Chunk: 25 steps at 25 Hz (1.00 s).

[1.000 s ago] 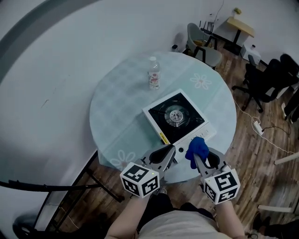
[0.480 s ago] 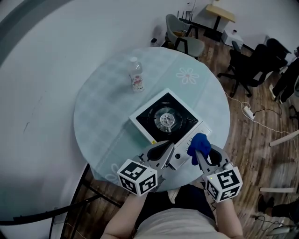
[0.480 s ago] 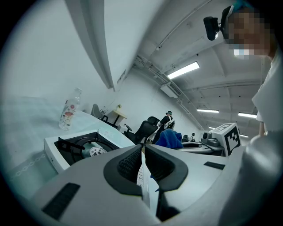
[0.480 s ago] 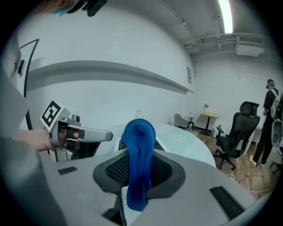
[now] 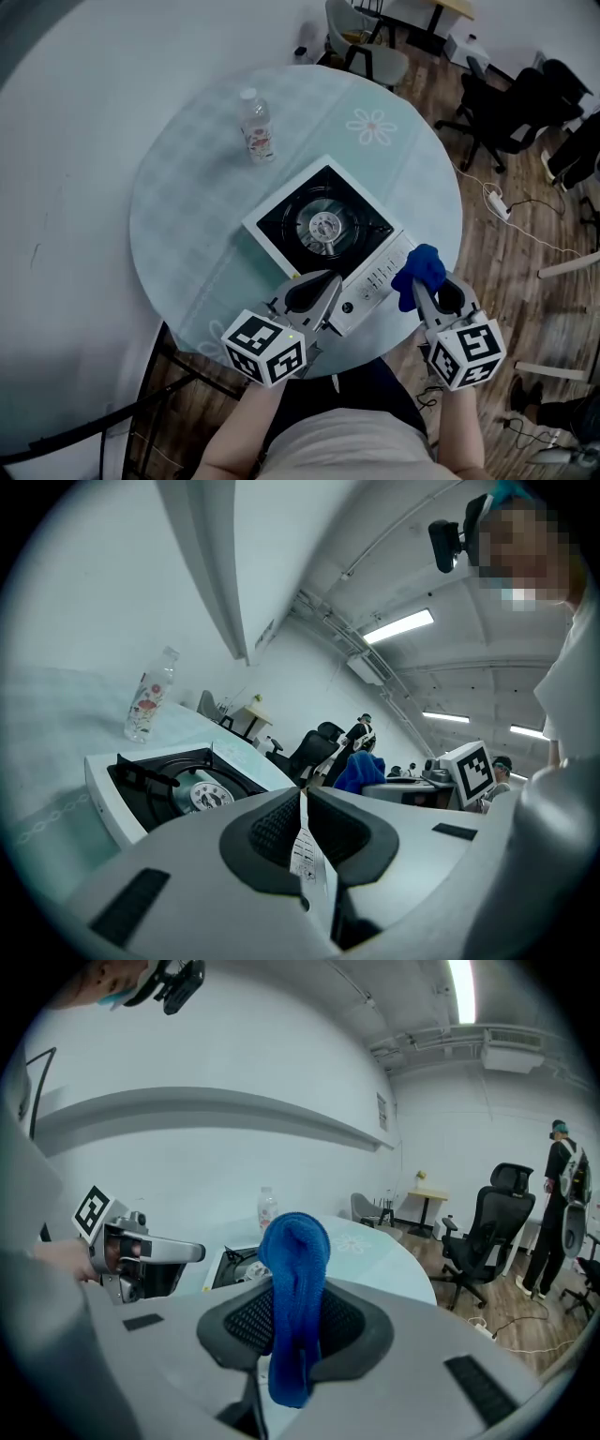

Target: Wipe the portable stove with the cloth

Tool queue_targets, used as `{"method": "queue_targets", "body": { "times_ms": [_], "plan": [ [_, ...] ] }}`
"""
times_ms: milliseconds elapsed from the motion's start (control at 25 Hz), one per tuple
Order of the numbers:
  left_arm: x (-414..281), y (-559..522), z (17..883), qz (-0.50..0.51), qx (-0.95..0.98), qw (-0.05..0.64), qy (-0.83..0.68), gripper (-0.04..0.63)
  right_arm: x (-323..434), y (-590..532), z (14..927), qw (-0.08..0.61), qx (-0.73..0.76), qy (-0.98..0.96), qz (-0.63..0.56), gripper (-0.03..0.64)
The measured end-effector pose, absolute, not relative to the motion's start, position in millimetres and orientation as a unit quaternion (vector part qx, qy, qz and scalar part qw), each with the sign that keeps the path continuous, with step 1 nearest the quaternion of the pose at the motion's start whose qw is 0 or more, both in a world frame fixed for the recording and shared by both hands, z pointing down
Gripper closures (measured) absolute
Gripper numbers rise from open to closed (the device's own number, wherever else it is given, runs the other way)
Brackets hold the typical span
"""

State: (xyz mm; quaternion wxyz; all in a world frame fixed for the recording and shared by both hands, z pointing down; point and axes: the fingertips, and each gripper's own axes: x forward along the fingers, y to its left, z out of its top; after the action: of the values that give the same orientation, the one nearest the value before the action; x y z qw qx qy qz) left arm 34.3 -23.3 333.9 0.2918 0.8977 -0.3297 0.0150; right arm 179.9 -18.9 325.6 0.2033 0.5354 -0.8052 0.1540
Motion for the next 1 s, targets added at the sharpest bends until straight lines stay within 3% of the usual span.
{"method": "queue_targets", "body": {
  "times_ms": [1000],
  "plan": [
    [69.3,-31.7,380.2,0.037,0.837,0.356,-0.414,0.557,215.5,-82.1,410.5,0.359,0.397,-0.828,0.167,0.511]
  ]
}}
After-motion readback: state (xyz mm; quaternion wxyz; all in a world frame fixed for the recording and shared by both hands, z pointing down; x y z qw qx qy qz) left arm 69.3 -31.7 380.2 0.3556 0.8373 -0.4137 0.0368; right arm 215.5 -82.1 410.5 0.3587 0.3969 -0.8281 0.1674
